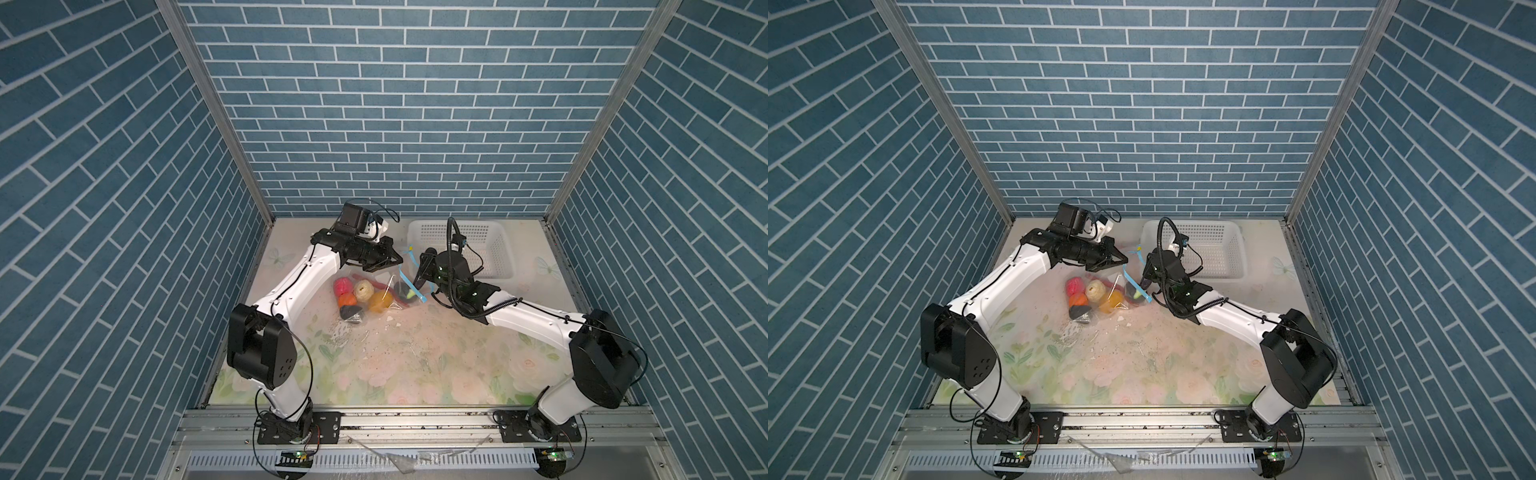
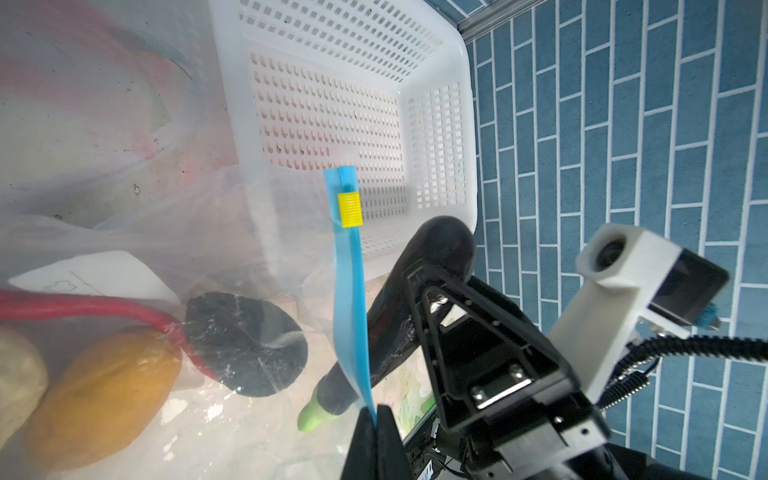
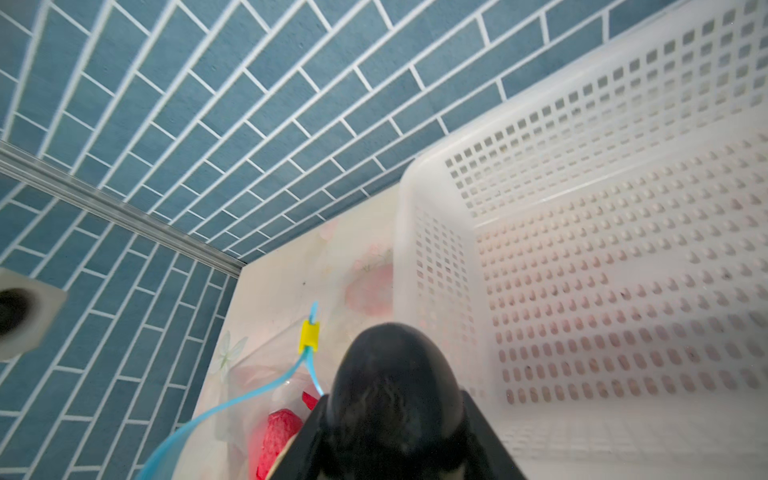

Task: Place the food in the zip-top bag and seal the zipper
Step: 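Lower the eggplant into the bag beside the left gripper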

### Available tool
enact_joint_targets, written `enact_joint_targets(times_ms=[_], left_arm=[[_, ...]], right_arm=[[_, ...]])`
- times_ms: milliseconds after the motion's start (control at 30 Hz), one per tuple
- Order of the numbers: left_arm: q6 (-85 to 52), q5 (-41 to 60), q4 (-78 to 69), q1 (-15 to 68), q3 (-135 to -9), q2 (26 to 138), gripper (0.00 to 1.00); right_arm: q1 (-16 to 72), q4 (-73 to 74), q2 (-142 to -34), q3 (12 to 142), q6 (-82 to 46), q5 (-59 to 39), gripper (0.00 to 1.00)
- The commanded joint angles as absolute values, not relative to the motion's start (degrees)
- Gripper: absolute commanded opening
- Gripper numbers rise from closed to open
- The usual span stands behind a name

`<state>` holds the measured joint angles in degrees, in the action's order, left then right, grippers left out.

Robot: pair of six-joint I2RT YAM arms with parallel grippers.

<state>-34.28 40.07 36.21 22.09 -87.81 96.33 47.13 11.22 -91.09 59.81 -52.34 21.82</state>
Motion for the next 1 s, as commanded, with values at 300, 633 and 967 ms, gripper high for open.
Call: enact_joint_targets(times_ms=[300,633,967], left_arm=[[-34.2,39.6,34.1,21.5,-86.8,93.9,0.00],[-34.6,39.7,32.9,21.6,-84.8,93.4,0.00],[-36.1,40.8,30.5,21.6,-84.1,93.5,0.00]], right_arm=[[48.9,6.3,-93.6,64.6,-61.2,21.6,0.38],[50.0,5.6,-95.4,66.2,-62.1,19.0,0.42],[50.1,0.9,-96.1,67.7,-62.4,18.1,0.51]])
